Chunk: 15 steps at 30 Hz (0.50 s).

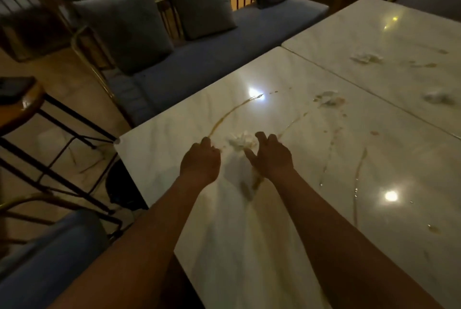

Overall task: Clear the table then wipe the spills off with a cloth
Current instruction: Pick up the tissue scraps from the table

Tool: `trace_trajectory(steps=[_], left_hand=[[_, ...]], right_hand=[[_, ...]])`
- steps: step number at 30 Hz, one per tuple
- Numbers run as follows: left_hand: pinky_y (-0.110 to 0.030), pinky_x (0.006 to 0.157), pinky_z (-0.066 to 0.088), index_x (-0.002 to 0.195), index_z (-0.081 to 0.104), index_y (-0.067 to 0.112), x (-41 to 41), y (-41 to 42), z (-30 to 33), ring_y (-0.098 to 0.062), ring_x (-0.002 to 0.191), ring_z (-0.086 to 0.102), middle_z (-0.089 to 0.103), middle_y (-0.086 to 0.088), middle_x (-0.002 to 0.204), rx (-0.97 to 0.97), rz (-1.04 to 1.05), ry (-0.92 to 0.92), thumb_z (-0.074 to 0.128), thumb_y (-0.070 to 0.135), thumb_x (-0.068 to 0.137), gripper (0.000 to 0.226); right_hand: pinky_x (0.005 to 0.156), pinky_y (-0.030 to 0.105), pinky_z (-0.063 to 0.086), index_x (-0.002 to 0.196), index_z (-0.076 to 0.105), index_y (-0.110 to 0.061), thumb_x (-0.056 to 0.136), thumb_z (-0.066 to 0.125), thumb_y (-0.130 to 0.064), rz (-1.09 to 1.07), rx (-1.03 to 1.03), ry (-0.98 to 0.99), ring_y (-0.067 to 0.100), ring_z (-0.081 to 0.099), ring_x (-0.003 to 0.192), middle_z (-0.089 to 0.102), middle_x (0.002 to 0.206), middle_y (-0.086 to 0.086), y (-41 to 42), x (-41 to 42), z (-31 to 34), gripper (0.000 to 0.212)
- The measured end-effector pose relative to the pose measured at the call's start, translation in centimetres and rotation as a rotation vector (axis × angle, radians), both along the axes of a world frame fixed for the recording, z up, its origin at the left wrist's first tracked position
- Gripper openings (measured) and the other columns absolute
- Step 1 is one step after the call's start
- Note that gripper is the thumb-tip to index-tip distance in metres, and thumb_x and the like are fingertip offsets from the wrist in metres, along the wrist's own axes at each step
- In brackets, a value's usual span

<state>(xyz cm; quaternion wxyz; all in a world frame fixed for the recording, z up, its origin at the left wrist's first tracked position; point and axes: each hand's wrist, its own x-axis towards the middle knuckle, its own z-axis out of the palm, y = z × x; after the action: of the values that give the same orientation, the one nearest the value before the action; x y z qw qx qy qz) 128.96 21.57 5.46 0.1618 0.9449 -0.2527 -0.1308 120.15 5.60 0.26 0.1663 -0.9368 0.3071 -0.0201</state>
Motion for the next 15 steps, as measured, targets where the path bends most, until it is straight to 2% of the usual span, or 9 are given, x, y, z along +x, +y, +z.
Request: trace_trajectory(steps=[3, 5, 8, 11, 15], left_hand=[[-0.042, 0.082, 0.045, 0.124, 0.05, 0.0, 4.0, 1.3, -1.1, -0.034, 0.1, 0.055, 0.057, -0.02, 0.118, -0.011, -0.021, -0.016, 0.034, 0.02, 0.108, 0.03], [-0.036, 0.074, 0.038, 0.12, 0.05, 0.007, 6.7, 2.5, -2.1, -0.026, 0.088, 0.05, 0.058, -0.018, 0.109, -0.045, 0.015, 0.028, 0.034, 0.026, 0.107, 0.029], [-0.033, 0.072, 0.035, 0.121, 0.05, 0.01, 10.2, 4.1, -3.5, -0.022, 0.083, 0.048, 0.055, -0.011, 0.099, -0.074, 0.032, 0.052, 0.033, 0.028, 0.106, 0.029], [-0.032, 0.075, 0.036, 0.129, 0.05, 0.01, 13.3, 5.9, -3.8, -0.02, 0.085, 0.048, 0.056, -0.012, 0.104, -0.078, 0.042, 0.067, 0.032, 0.028, 0.108, 0.033], [-0.035, 0.078, 0.045, 0.134, 0.048, 0.01, 17.1, 8.6, -3.5, -0.025, 0.096, 0.058, 0.06, -0.016, 0.118, -0.084, 0.09, 0.086, 0.031, 0.03, 0.109, 0.036]], right_hand=[[0.088, 0.044, 0.048, 0.137, 0.037, -0.021, 0.087, 0.04, -0.076, -0.141, 0.062, 0.025, 0.037, 0.058, 0.108, 0.054, 0.121, 0.014, 1.0, 4.3, -1.5, 0.074], [0.09, 0.045, 0.047, 0.135, 0.038, -0.019, 0.088, 0.04, -0.074, -0.222, 0.092, 0.053, 0.038, 0.057, 0.109, 0.055, 0.121, 0.015, 1.6, 6.8, -2.4, 0.072], [0.081, 0.041, 0.043, 0.13, 0.038, -0.013, 0.097, 0.042, -0.054, -0.272, 0.087, 0.084, 0.037, 0.058, 0.104, 0.058, 0.115, 0.016, 2.3, 9.8, -3.2, 0.053], [0.075, 0.037, 0.043, 0.125, 0.041, -0.008, 0.098, 0.042, -0.028, -0.296, 0.141, 0.048, 0.036, 0.062, 0.096, 0.063, 0.108, 0.017, 3.2, 12.7, -2.4, 0.034], [0.076, 0.031, 0.042, 0.126, 0.052, -0.011, 0.093, 0.041, -0.01, -0.317, 0.329, -0.05, 0.036, 0.062, 0.101, 0.066, 0.111, 0.017, 5.9, 16.4, 0.2, 0.034]])
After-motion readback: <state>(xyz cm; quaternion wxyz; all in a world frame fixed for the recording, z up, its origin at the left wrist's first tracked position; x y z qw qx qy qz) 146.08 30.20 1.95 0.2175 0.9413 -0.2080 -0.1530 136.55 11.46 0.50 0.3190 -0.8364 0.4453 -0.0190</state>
